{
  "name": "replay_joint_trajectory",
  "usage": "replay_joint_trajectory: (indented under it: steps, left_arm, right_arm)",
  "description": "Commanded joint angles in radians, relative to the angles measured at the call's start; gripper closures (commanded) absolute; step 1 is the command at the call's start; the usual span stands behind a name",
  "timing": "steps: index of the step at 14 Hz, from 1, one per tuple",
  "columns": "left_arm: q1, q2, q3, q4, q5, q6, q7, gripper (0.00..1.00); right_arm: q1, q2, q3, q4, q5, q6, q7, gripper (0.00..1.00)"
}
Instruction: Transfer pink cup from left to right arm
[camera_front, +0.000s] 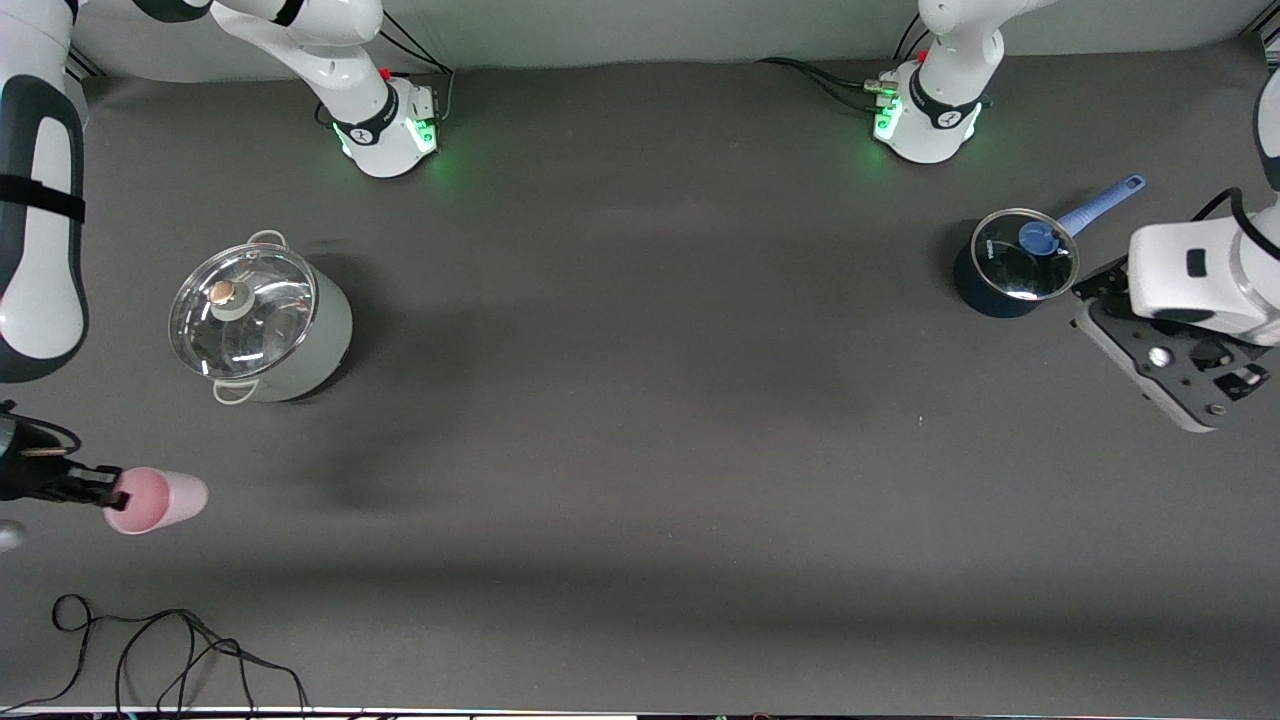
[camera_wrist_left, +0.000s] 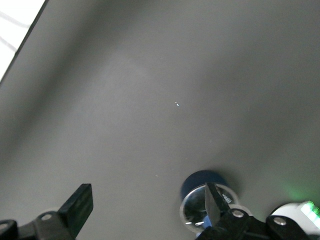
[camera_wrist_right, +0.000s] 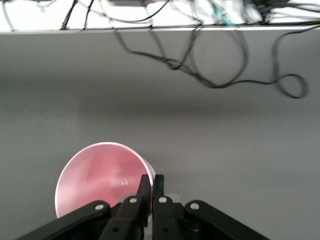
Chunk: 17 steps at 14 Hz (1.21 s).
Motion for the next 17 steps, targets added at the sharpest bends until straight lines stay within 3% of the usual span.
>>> replay_joint_trajectory:
  steps: [1,4,6,10,16,17]
  left_arm:
    - [-0.008,-0.022,-0.004,-0.019,-0.005,-0.011,-0.319,0.0]
    - [0.0,-0.019,-0.003,-0.005,-0.089,-0.01,-0.641,0.0]
    - [0.007,-0.017,0.0,-0.007,-0.089,-0.018,-0.653,0.0]
    - [0.003,-0.005,0.0,-0.017,-0.089,-0.122,-0.648,0.0]
    - [-0.01,0.009,-0.007,-0.022,-0.086,-0.106,-0.648,0.0]
    - [-0.022,-0.028,0.003,-0.058,-0.08,-0.086,-0.636,0.0]
  right_arm:
    - [-0.002,0.048,0.002,-0.016,0.039,0.079,-0.075,1.0]
    - [0.0,0.051,0.002,-0.164,0.039,0.279,-0.095,1.0]
    - [0.0,0.061,0.003,-0.229,0.039,0.355,-0.119,1.0]
    - [-0.002,0.126,0.005,-0.231,0.041,0.393,-0.158,1.0]
    - [-0.002,0.175,0.011,-0.252,0.044,0.492,-0.158,1.0]
    - [-0.003,0.175,0.011,-0.254,0.044,0.498,-0.158,1.0]
